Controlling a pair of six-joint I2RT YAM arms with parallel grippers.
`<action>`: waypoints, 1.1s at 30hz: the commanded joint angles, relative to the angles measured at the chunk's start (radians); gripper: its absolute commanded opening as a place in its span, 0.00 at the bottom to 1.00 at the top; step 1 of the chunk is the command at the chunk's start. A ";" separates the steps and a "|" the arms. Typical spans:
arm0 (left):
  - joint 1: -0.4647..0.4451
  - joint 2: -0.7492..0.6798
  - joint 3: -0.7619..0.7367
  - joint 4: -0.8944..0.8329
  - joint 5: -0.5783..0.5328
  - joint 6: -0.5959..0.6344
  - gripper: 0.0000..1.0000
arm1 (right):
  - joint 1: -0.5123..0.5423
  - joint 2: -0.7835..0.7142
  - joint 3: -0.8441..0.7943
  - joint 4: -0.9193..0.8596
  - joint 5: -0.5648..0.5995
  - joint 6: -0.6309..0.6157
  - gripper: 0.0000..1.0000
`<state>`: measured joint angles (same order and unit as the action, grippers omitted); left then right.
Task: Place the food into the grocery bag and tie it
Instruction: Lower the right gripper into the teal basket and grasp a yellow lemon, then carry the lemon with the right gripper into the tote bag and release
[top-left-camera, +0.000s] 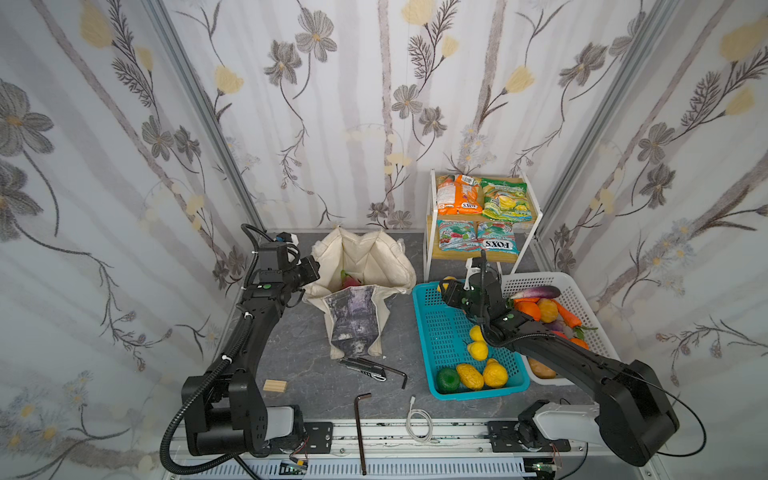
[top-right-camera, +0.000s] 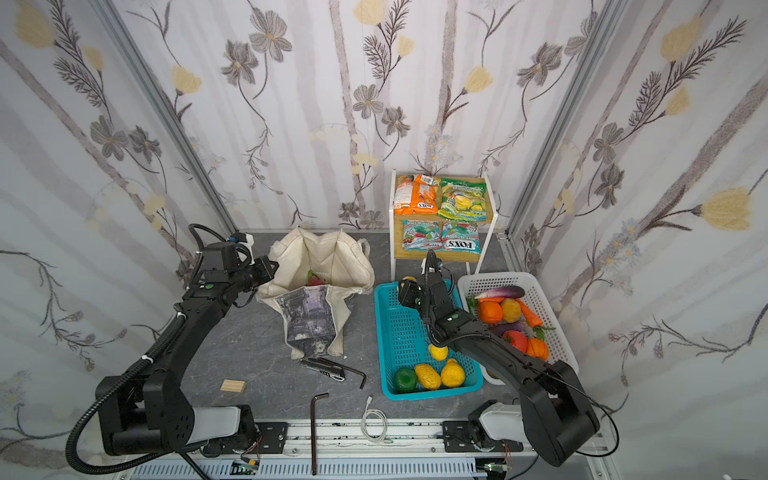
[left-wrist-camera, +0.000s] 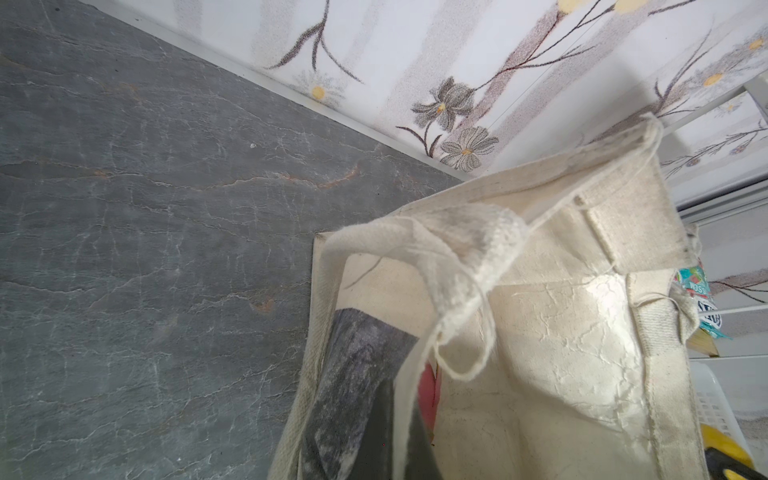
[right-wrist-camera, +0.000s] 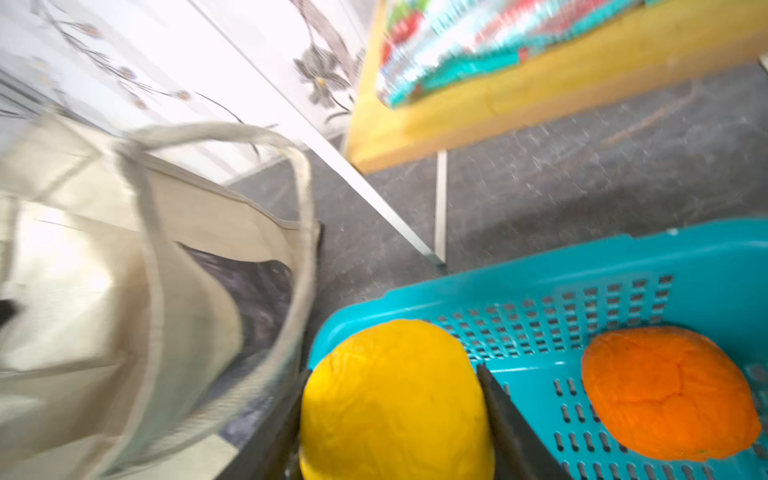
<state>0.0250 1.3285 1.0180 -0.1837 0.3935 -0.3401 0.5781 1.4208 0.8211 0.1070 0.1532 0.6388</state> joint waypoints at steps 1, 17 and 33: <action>-0.002 -0.005 -0.001 0.001 0.005 0.001 0.00 | 0.047 -0.023 0.097 -0.071 0.089 -0.091 0.55; -0.010 0.000 -0.002 0.001 0.005 0.000 0.00 | 0.286 0.536 0.784 -0.199 0.076 -0.227 0.56; -0.024 0.005 0.000 0.001 0.018 -0.004 0.00 | 0.293 0.874 0.959 -0.207 -0.092 -0.162 0.57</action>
<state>0.0036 1.3331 1.0176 -0.1833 0.3973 -0.3408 0.8726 2.2677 1.7702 -0.1146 0.0937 0.4431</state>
